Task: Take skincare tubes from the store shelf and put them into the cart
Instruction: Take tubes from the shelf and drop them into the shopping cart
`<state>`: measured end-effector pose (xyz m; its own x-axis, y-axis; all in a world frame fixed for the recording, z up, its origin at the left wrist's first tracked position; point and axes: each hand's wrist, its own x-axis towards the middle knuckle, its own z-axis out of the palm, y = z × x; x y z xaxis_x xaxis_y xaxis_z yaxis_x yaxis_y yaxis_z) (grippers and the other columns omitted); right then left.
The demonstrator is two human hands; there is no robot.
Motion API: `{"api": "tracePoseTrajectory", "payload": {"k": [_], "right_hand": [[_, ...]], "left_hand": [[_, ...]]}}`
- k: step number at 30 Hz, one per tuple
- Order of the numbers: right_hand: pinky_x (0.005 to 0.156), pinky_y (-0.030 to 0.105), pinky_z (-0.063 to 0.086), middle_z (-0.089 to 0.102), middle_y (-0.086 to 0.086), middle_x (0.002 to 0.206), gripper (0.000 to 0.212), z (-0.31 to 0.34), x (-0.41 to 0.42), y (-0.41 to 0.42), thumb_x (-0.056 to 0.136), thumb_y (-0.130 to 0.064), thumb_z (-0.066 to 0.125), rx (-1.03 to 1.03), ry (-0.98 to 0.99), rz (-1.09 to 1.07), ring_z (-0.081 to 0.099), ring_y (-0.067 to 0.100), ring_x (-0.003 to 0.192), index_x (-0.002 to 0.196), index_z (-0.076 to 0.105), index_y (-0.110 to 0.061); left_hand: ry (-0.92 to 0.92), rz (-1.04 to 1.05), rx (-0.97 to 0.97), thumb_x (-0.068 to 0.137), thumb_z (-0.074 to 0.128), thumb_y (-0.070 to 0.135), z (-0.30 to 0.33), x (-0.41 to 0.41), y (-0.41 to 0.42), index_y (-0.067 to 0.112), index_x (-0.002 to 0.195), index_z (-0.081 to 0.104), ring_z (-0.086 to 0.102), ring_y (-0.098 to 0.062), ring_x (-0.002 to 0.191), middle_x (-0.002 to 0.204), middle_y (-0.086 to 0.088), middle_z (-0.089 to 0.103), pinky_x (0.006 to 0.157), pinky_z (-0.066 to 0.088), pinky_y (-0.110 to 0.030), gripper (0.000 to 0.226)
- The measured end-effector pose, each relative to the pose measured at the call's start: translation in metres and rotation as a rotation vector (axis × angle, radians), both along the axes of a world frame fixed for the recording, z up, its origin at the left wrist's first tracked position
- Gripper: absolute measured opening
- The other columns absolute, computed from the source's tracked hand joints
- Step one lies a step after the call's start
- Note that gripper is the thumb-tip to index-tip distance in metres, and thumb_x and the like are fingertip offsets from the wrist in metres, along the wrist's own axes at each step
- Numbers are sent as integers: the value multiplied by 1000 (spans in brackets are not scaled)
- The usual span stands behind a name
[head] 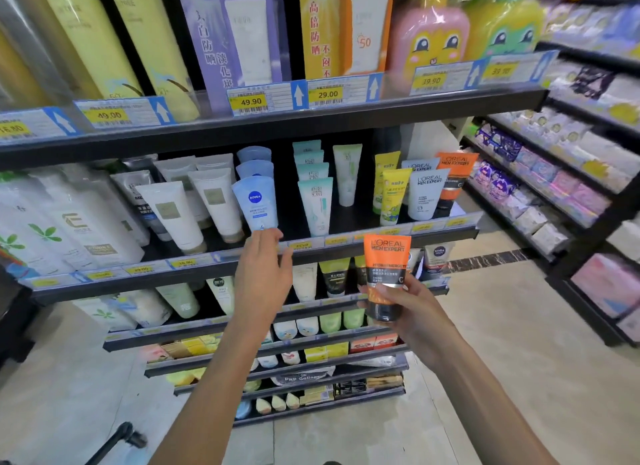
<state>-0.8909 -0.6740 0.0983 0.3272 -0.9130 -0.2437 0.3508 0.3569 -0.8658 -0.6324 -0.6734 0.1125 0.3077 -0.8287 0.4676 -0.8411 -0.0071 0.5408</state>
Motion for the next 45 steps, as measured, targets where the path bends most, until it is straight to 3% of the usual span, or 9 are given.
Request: {"api": "tracePoseTrajectory", "payload": {"k": [9,13,15,18,23,26,34,41,45], "right_hand": [[96,52,54,71,22,119,55,20,-54,-34,77,-14,82,-105,58,-129,70,46,107,129,62,-8],[80,38,57,74,10,113,45,36,-81,-57,82,-11,81,-204,177,-167,72,34,103,125,67,-11],[80,40,58,75,7,114,39,44,-94,-69,84,-12,81,-258,259,-173,71,33,102,121,70,-17],[92,47,55,77,3,110,37,56,-112,-89,82,-14,84,-336,372,-198,73,30,102,117,72,-20],[79,39,55,78,8,102,38,71,-131,-127,80,-10,84,-429,452,-278,70,26,86,114,71,-16],[78,31,58,79,-2,94,35,74,-140,-149,80,-6,84,-455,494,-279,73,13,81,111,70,-16],[97,43,56,78,-4,104,42,56,-154,-200,74,-15,90,-502,612,-230,72,18,102,112,73,-20],[96,37,52,78,-5,107,43,35,-156,-215,77,-9,87,-447,675,-102,71,15,104,116,72,-18],[86,29,49,79,-5,105,41,31,-156,-215,78,-8,86,-462,655,-82,72,13,100,115,73,-18]], "left_hand": [[-336,-338,112,100,61,21,-3,-102,-67,5,145,49,49,-28,133,143,-11,54,114,40,-41,49],[-419,-282,213,99,61,33,-12,-115,-91,11,136,55,58,-28,117,127,-7,64,97,42,-41,43],[-459,-237,220,98,62,36,-18,-118,-96,14,131,59,59,-27,109,117,-5,67,91,41,-40,39],[-441,-192,200,98,63,34,-25,-120,-97,15,130,61,59,-27,106,113,-3,68,90,40,-40,37],[-382,-181,154,96,67,30,-31,-120,-98,12,130,63,59,-28,104,111,-5,69,93,41,-42,38],[-384,-170,158,94,69,29,-32,-121,-98,10,129,64,60,-30,103,109,-7,70,92,42,-44,39],[-373,-163,187,97,66,32,-33,-121,-102,12,134,61,58,-28,109,116,-6,68,96,39,-42,42],[-350,-164,188,97,66,30,-34,-121,-103,11,134,61,58,-29,109,117,-7,68,97,38,-42,43],[-326,-172,174,95,70,27,-35,-122,-102,8,131,63,60,-31,107,114,-9,70,97,41,-47,41]]}}
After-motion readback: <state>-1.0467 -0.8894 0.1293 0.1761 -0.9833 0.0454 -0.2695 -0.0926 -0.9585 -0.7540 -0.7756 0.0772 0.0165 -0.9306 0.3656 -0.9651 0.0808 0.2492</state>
